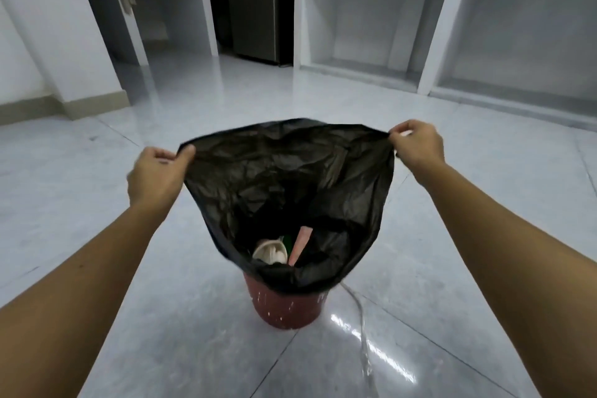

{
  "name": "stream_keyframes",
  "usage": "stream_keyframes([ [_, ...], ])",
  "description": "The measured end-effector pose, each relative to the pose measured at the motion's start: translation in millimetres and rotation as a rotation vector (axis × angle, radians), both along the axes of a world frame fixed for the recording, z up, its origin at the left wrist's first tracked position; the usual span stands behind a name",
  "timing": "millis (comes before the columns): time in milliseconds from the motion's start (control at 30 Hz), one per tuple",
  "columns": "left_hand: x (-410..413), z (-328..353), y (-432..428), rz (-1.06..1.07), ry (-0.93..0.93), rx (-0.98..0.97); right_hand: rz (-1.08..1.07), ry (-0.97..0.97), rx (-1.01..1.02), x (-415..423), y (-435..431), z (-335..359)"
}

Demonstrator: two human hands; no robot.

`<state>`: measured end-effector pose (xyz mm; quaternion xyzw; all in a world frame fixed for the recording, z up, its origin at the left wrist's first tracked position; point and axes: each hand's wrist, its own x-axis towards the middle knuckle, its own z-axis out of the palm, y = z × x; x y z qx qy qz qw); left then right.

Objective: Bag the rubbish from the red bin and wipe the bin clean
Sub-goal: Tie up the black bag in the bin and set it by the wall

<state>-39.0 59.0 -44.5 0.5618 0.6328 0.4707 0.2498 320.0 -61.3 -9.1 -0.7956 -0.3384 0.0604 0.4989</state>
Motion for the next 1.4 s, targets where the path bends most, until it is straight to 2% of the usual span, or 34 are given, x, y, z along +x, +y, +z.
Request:
stream_keyframes([
  [67,-8.4,-1.5,-11.4,-0.169,0.097,-0.312,0.083,-0.025,-0.197,-0.8,-5.3,-3.1],
  [167,-19.9,-1.4,-33.3,-0.567,0.316,-0.965,0.148,-0.030,-0.633,-9.0,-21.2,-5.7],
  [200,-20.0,-2.6,-37.5,-0.686,0.384,-1.067,0.184,0.019,-0.790,-13.5,-28.5,-4.0],
  [267,-15.7,-4.2,-40.5,-0.787,0.499,-1.024,0.306,0.151,-1.017,-19.6,-41.0,0.3],
  [333,-9.8,1.0,-40.8,-0.794,0.534,-0.943,0.416,0.212,-1.044,-23.0,-47.2,3.4],
  [367,-8.1,6.0,-41.4,-0.837,0.517,-0.979,0.440,0.186,-1.039,-23.4,-47.7,4.7],
  [433,-10.4,16.3,-43.2,-0.971,0.413,-1.089,0.421,0.091,-1.035,-23.6,-45.8,8.7],
  [500,-19.1,25.3,-44.6,-1.018,0.215,-1.110,0.366,0.086,-0.990,-19.7,-42.7,13.5],
  [600,-30.2,36.1,-41.0,-0.917,-0.167,-0.981,0.183,0.201,-0.733,-9.0,-41.0,23.4],
  [667,-32.3,41.6,-33.9,-0.749,-0.433,-0.827,0.028,0.286,-0.438,-0.5,-40.8,28.6],
  [733,-31.8,37.6,-25.1,-0.509,-0.515,-0.634,-0.054,0.478,-0.150,4.7,-39.0,30.9],
  [800,-24.6,26.8,-23.9,-0.367,-0.370,-0.438,0.008,0.688,0.033,4.5,-35.7,30.5],
  [867,-17.5,10.9,-23.8,-0.284,-0.151,-0.274,0.098,0.772,0.072,2.9,-32.6,26.0],
  [900,-15.9,4.4,-24.0,-0.236,-0.054,-0.267,0.137,0.756,0.038,2.2,-30.8,22.8],
  [967,-11.2,-4.0,-26.6,-0.230,0.033,-0.392,0.216,0.647,-0.086,2.3,-28.9,15.9],
  [1033,-2.4,-8.8,-29.3,-0.274,-0.028,-0.473,0.313,0.546,-0.228,4.6,-27.5,7.7],
  [1100,9.6,-10.4,-28.9,-0.266,-0.179,-0.456,0.410,0.494,-0.349,0.9,-25.7,2.5],
  [1167,22.7,-10.2,-28.9,-0.268,-0.246,-0.406,0.450,0.418,-0.408,-7.6,-21.3,-1.3],
  [1233,35.3,-13.1,-29.7,-0.236,-0.138,-0.298,0.453,0.321,-0.353,-19.0,-14.9,-3.2],
  [1333,52.9,-13.8,-40.1,-0.113,0.130,-0.054,0.466,0.222,-0.200,-35.3,-2.5,-3.7],
  [1400,65.5,-10.4,-46.0,-0.125,0.249,0.071,0.440,0.172,-0.127,-45.4,7.1,-3.0],
])
